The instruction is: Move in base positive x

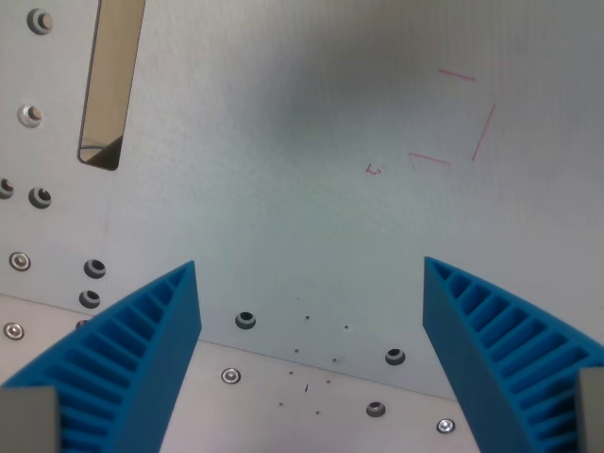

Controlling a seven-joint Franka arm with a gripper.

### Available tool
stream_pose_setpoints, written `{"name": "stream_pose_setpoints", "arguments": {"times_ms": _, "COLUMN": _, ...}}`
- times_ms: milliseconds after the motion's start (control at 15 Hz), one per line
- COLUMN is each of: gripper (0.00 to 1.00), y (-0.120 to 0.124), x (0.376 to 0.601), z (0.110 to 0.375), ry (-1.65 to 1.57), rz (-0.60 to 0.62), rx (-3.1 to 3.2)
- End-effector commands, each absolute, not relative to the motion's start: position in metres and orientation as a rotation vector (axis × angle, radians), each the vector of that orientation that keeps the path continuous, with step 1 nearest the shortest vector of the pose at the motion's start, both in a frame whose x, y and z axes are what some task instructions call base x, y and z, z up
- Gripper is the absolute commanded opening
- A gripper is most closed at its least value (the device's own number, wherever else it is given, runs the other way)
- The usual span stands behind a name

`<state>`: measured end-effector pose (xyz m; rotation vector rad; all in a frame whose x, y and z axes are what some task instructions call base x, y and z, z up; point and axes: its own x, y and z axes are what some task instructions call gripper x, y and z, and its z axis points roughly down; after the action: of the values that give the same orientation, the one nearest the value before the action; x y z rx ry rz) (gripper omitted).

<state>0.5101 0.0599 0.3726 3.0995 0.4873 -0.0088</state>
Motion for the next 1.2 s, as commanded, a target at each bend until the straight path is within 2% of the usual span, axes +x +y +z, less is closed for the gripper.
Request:
{"name": "stream_pose_setpoints", "arguments": {"times_ms": 67, "gripper": 1.0, "y": 0.058, "x": 0.516, "z": 0.374, "ry": 0.488, "rz": -0.003, "rx": 3.099}}
{"name": "stream_pose_setpoints", "arguments": {"times_ms": 1200, "gripper": 1.0, "y": 0.036, "x": 0.612, "z": 0.37, "ry": 0.488, "rz": -0.003, "rx": 3.099}}
